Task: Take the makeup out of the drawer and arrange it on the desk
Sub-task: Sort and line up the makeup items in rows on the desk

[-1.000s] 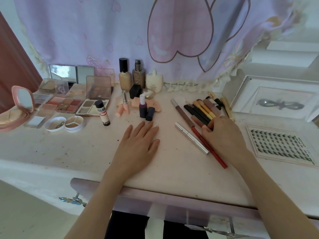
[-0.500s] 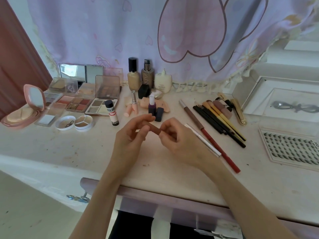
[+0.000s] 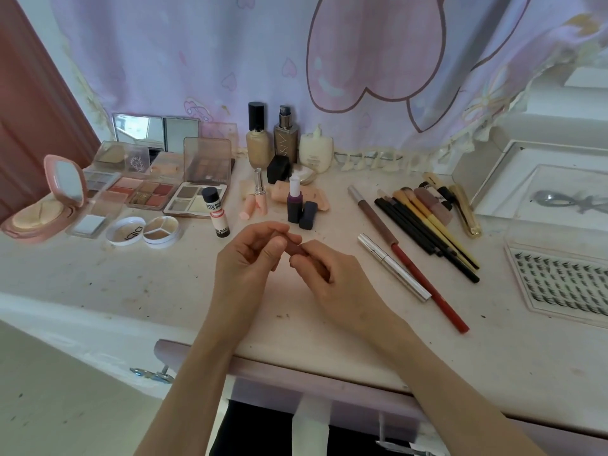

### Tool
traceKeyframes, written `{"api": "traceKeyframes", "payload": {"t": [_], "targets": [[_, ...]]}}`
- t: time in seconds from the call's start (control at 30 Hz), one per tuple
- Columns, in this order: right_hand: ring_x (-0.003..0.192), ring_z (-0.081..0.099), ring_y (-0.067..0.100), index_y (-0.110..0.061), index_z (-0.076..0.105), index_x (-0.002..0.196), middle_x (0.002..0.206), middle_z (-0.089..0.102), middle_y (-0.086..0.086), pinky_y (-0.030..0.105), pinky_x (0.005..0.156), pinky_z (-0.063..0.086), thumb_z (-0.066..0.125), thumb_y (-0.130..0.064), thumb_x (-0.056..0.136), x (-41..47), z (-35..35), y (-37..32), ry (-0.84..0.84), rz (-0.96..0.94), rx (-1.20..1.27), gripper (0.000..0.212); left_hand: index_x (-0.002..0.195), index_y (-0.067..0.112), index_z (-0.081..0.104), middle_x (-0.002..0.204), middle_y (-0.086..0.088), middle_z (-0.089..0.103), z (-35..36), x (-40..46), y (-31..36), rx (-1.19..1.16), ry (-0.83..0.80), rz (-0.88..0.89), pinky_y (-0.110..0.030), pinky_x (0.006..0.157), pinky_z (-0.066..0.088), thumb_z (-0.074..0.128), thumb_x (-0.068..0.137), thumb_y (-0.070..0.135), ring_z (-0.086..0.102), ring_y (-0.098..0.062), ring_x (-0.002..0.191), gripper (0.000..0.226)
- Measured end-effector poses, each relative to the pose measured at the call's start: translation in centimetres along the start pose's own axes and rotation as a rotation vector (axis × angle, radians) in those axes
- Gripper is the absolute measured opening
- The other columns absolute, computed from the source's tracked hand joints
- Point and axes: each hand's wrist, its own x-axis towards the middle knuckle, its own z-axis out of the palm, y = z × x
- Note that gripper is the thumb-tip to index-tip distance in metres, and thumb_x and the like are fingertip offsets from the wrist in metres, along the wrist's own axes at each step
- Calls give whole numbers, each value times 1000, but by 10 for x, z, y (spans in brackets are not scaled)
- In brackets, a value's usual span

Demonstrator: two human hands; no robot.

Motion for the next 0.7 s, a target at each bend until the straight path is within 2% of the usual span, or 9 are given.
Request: {"api": "traceKeyframes", "payload": {"t": [0.13, 0.3, 0.47, 0.53, 0.6, 0.7], "targets": [[60, 50, 19, -11, 60, 88, 67, 59, 4, 28, 56, 35, 51, -34, 93, 0, 3, -1, 42, 16, -36, 25, 94, 20, 64, 85, 1, 73, -1, 0, 0, -14, 28, -12, -14, 62, 44, 54, 86, 16, 60, -4, 70, 14], [53, 45, 17, -8, 59, 90, 60, 47, -7, 27, 53, 33, 50, -35, 94, -2, 2, -3, 95, -62, -204, 28, 93, 22, 66, 85, -3, 73, -1, 0, 0, -34, 23, -57, -16, 62, 45, 55, 84, 21, 58, -10, 68, 14], [54, 47, 20, -8, 58, 93, 64, 51, -3, 31, 54, 34, 45, -40, 95, -3, 3, -5, 105, -62, -319, 34, 94, 19, 66, 85, -4, 73, -1, 2, -1, -12, 24, -97, -16, 63, 45, 59, 86, 18, 54, -7, 65, 12], [56, 49, 21, -11, 54, 94, 66, 52, -2, 31, 56, 35, 39, -44, 96, -2, 5, -4, 84, -36, -378, 36, 94, 17, 66, 85, -5, 73, -1, 2, -1, -5, 22, -120, -16, 63, 45, 57, 88, 13, 54, -6, 64, 12], [55, 44, 18, -16, 46, 89, 64, 44, -8, 29, 56, 30, 34, -47, 96, -2, 6, -2, 66, -6, -416, 34, 94, 17, 66, 85, -6, 73, -1, 3, 0, -1, 23, -140, -17, 64, 45, 56, 89, 14, 55, -7, 67, 12], [54, 39, 17, -19, 38, 86, 65, 40, -9, 27, 56, 26, 33, -48, 95, -2, 8, -2, 65, -18, -457, 31, 85, 20, 67, 79, -4, 73, 1, 2, 2, 23, 71, -156, -21, 66, 42, 61, 84, 27, 53, -2, 63, 9]]}}
